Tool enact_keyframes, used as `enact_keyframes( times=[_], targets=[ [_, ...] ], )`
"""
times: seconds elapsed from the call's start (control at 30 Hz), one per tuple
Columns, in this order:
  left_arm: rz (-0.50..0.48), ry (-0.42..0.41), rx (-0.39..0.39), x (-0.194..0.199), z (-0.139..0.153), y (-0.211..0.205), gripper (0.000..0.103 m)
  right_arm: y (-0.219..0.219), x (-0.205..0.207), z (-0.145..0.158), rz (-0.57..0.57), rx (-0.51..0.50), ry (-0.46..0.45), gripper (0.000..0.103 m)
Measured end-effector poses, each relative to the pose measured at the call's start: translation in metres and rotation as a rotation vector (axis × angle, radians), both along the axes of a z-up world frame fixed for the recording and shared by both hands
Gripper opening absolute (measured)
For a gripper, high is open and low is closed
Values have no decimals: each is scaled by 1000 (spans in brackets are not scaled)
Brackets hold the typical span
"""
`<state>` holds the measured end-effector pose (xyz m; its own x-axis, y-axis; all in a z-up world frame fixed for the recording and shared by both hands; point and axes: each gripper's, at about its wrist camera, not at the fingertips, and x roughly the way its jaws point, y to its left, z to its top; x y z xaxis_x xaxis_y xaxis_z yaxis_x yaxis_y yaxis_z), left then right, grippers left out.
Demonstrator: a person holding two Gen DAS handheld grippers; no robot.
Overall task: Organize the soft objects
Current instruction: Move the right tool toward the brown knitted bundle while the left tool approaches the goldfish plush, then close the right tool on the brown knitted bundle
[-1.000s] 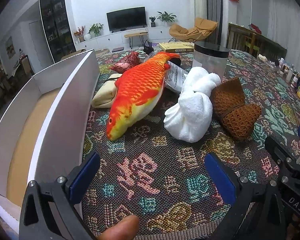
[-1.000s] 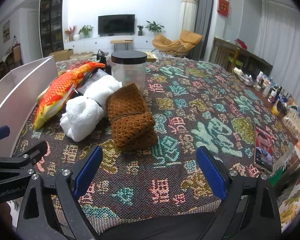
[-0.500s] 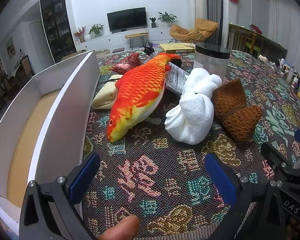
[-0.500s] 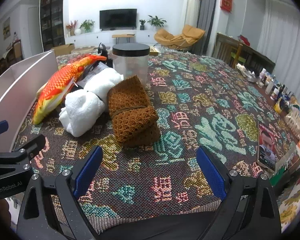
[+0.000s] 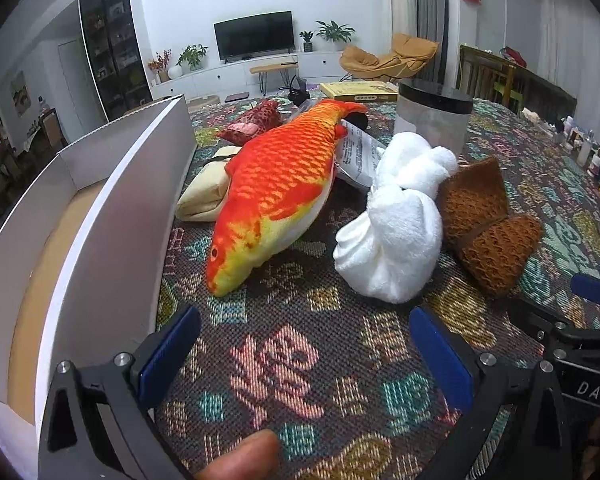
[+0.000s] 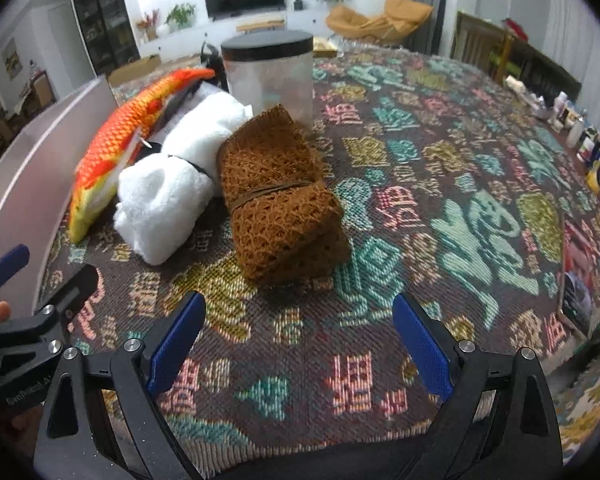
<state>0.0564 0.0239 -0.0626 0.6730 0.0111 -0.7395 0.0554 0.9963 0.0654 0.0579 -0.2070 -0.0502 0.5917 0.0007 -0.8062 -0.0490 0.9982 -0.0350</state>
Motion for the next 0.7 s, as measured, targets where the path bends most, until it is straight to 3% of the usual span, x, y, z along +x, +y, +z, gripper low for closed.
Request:
enact_keyframes(
  times=[0.33,0.7],
  targets=[
    [23,1,-3,13,-1,6,103,4,28,-22,12,-1,111,96],
    [23,4,-1,15,-1,5,103,7,31,-25,12,-20,125,96]
  ],
)
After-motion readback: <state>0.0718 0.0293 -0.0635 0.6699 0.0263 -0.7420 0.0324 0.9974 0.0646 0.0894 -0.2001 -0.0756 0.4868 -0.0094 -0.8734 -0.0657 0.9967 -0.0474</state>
